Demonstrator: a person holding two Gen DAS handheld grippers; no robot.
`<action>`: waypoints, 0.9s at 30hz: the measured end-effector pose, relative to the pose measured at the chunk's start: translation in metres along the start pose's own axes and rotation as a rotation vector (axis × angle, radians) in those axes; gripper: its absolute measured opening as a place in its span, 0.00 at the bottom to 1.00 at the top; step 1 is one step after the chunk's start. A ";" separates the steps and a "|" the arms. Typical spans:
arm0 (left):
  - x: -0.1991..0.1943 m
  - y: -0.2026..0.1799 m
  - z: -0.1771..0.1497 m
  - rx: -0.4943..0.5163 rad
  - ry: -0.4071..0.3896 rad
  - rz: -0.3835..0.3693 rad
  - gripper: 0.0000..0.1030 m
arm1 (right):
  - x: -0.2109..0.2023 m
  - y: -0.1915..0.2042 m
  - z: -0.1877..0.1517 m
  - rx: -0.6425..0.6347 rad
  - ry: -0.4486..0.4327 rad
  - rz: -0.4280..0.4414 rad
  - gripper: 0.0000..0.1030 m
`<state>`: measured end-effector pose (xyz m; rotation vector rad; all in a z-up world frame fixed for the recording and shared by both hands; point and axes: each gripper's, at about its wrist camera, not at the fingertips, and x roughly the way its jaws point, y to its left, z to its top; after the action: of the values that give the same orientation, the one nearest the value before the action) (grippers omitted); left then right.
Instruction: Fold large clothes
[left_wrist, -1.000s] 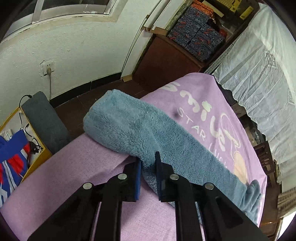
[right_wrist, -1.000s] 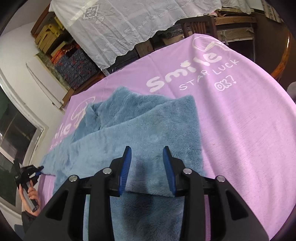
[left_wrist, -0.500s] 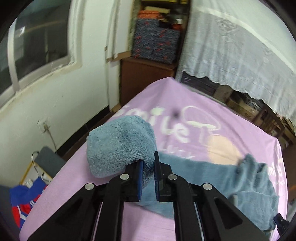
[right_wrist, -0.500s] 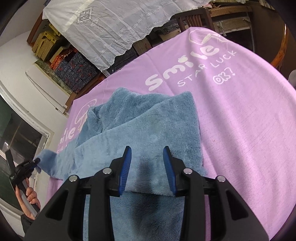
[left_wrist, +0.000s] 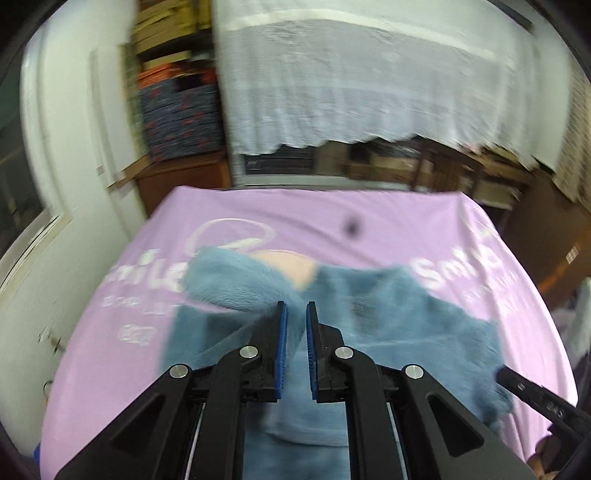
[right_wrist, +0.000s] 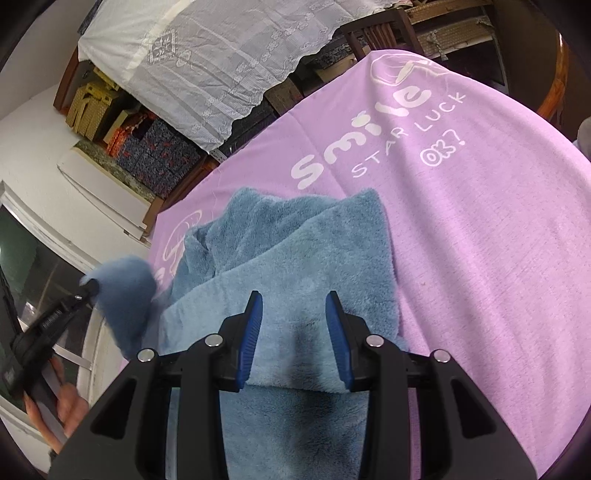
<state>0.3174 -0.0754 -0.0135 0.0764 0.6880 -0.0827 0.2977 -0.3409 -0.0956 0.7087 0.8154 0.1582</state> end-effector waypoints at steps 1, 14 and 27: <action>0.004 -0.015 -0.004 0.025 0.006 -0.014 0.10 | -0.002 -0.002 0.001 0.009 -0.003 0.006 0.35; 0.025 -0.031 -0.051 0.127 0.044 -0.025 0.60 | -0.006 -0.010 0.006 0.043 -0.012 0.036 0.35; 0.034 0.122 -0.072 -0.025 0.087 0.142 0.66 | 0.007 0.038 -0.017 -0.198 0.021 0.119 0.35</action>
<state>0.3104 0.0514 -0.0848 0.1050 0.7686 0.0657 0.2956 -0.3000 -0.0843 0.5696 0.7653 0.3496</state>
